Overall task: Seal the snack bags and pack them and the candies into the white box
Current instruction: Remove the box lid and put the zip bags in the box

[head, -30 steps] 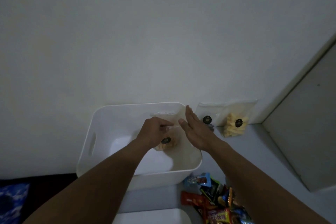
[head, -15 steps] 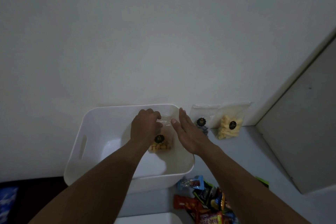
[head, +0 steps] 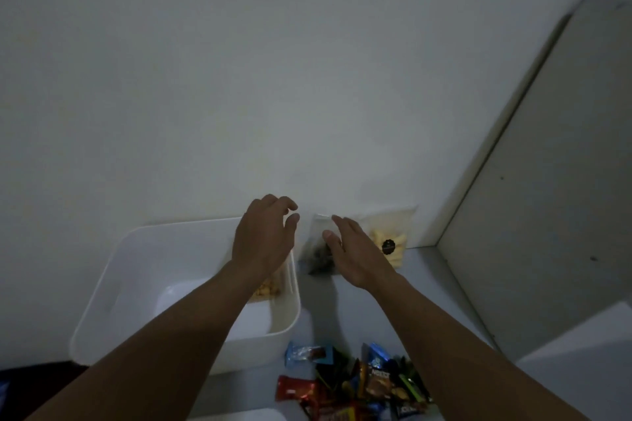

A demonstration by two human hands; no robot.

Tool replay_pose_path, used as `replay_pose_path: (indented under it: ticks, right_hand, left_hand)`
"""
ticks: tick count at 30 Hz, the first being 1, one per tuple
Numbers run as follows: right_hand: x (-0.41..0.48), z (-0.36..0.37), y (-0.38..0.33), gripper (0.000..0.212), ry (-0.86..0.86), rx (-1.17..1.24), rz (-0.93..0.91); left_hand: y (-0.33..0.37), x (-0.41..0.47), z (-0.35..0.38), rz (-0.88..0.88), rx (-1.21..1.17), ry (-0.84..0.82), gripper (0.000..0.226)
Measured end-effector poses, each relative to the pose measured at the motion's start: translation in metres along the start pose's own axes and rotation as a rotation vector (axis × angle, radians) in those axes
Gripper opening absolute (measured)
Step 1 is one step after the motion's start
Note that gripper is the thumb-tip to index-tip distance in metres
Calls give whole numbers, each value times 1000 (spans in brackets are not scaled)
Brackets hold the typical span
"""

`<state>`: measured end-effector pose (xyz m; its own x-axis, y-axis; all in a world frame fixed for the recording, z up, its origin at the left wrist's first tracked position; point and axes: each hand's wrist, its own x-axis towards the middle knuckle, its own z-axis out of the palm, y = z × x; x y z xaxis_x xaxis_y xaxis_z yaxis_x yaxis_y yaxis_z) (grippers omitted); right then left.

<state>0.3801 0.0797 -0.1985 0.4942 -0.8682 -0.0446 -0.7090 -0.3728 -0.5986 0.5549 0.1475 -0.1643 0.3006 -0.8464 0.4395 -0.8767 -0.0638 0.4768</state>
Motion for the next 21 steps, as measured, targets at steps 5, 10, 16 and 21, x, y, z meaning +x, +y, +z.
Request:
replay_pose_path:
  ticks: [5,10,16,21]
  right_hand:
    - [9,-36,60,63,69,-122,-12]
    - [29,-55,113,68,148,-200,-1]
    - [52,-54,154,68,264,-184,-20]
    - [69,-43,169,58,375,-362,-31]
  left_hand:
    - [62,2,43,4,-1,-76,26]
    - [85,-1,99,-255,9,-66,34]
    - [80,-2,151,-407,6,62,41]
    - [74,6,175,-500,19,144,48]
